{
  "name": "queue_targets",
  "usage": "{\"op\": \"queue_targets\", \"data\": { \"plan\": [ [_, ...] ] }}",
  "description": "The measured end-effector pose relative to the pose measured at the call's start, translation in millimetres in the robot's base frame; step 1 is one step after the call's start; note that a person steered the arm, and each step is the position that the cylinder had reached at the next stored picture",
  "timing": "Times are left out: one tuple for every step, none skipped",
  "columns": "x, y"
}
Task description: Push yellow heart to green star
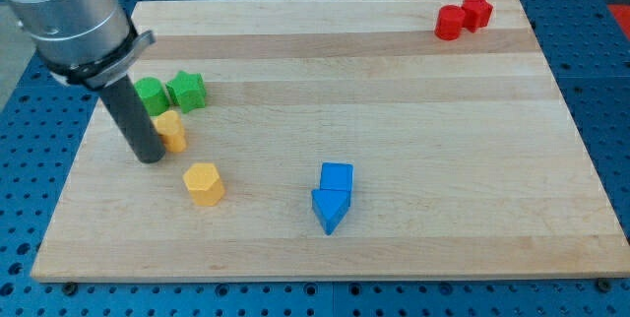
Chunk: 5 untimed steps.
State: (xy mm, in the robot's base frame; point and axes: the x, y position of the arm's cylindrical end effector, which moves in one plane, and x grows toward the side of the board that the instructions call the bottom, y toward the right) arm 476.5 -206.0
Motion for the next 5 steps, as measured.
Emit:
{"op": "queue_targets", "data": {
  "plan": [
    [-10.8,0.0],
    [-18.0,-1.2],
    [-34.5,-1.2],
    [-50.8,-1.2],
    [-53.2,19.2]
  ]
}}
